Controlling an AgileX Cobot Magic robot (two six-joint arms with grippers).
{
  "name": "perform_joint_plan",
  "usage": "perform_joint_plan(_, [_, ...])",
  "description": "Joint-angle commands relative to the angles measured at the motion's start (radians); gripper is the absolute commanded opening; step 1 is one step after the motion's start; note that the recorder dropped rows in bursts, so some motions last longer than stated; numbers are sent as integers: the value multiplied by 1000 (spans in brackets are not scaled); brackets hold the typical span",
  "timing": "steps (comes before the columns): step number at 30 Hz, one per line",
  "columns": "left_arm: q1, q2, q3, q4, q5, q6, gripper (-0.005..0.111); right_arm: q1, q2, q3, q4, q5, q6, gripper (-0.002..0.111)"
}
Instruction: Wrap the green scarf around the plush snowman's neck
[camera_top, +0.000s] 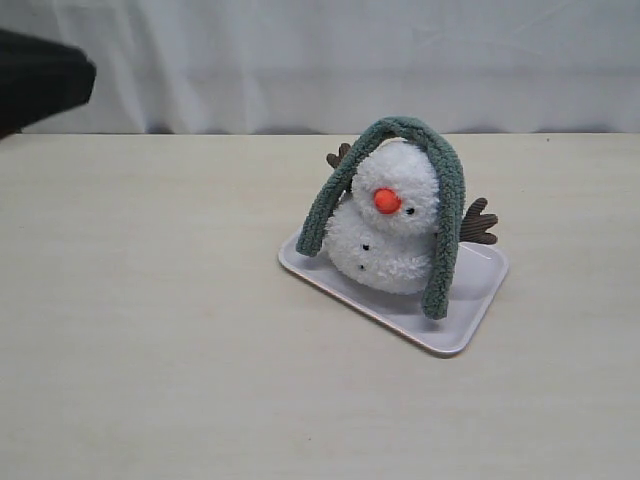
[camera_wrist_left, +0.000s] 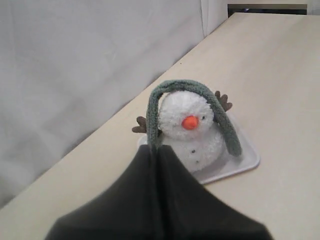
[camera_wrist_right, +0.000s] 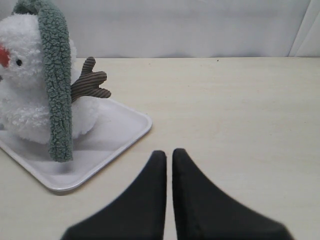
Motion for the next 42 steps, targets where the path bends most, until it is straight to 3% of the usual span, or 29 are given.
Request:
perform_joint_plan(1, [3, -117, 105, -79, -16, -13, 0, 1, -3, 3, 1, -4, 2, 4])
perform_joint_plan(17, [3, -488, 156, -107, -57, -13, 0, 1, -3, 3, 1, -4, 2, 4])
perform_joint_plan(35, [3, -493, 156, -101, -57, -9, 0, 1, -3, 3, 1, -4, 2, 4])
perform_joint_plan(42, [3, -493, 156, -3, -64, -5, 0, 1, -3, 3, 1, -4, 2, 4])
